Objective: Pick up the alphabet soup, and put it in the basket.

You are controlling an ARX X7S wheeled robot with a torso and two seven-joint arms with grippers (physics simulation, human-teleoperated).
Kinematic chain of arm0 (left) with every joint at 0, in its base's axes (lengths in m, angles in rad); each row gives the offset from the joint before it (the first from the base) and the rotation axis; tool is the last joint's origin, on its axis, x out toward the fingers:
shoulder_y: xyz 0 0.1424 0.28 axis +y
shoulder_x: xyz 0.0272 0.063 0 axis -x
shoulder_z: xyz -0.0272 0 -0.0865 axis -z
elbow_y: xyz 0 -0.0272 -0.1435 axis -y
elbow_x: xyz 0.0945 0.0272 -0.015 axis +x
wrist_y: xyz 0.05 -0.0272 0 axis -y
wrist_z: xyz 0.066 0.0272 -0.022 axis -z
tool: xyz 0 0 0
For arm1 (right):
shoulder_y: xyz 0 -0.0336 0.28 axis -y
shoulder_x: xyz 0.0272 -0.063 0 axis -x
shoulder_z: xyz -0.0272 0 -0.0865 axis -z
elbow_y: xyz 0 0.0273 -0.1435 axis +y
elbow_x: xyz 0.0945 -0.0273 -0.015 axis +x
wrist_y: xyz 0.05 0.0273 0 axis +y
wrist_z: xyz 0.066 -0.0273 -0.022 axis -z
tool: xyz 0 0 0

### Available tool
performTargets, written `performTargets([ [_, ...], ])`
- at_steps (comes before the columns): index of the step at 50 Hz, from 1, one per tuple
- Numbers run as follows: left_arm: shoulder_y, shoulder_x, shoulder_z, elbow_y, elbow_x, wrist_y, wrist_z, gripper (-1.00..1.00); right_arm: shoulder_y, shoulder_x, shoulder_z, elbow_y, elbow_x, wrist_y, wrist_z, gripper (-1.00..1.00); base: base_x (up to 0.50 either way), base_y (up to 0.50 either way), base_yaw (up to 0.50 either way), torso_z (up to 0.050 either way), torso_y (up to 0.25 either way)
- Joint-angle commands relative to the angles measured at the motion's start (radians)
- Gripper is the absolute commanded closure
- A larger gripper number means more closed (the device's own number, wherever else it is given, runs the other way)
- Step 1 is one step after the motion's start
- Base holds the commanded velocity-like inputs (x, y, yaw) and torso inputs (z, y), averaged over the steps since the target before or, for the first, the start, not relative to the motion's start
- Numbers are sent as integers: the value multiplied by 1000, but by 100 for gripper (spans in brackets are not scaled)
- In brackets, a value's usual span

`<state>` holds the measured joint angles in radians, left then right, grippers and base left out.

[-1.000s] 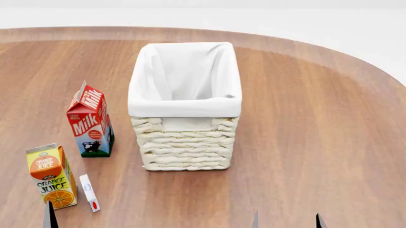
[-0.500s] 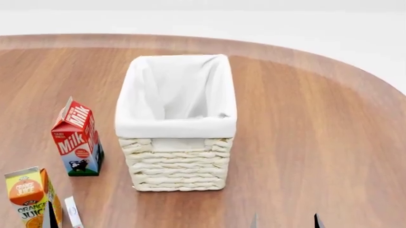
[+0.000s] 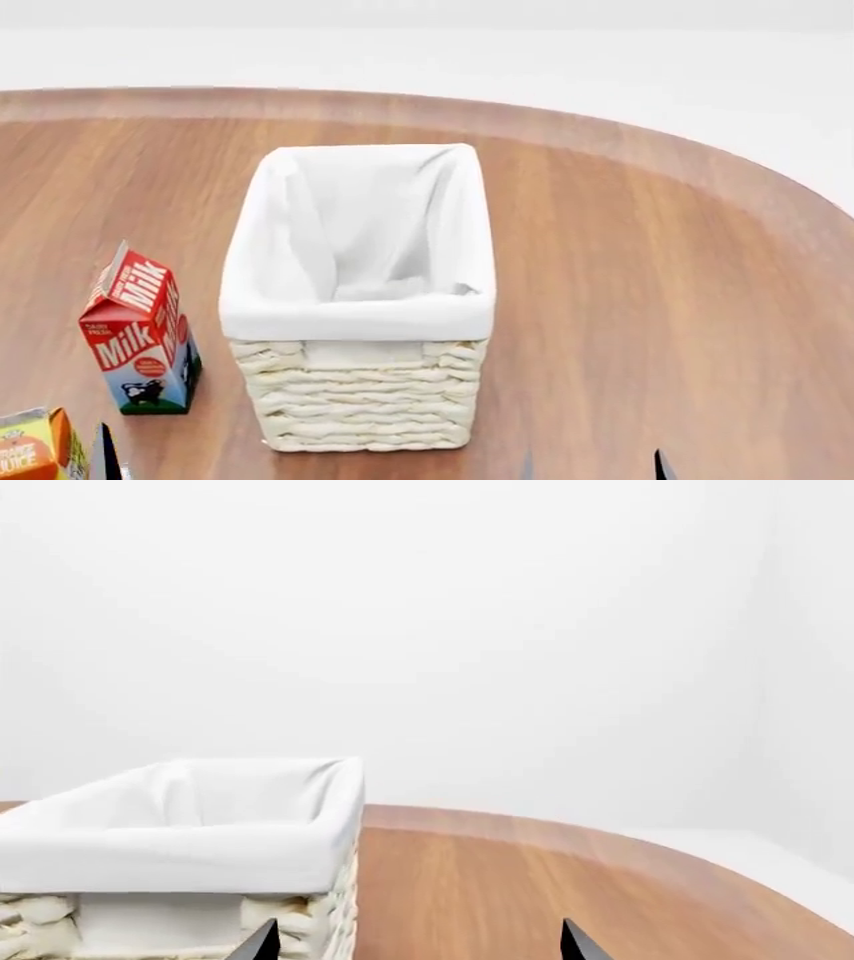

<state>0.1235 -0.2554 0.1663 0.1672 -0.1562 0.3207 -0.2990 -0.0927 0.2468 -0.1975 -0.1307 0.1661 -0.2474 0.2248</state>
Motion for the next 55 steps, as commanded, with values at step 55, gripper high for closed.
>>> performTargets([
  [55, -3, -33, 17, 8, -4, -17, -26, -100, 71, 224, -188, 46, 338, 8, -556, -100, 47, 0, 0, 0, 0],
])
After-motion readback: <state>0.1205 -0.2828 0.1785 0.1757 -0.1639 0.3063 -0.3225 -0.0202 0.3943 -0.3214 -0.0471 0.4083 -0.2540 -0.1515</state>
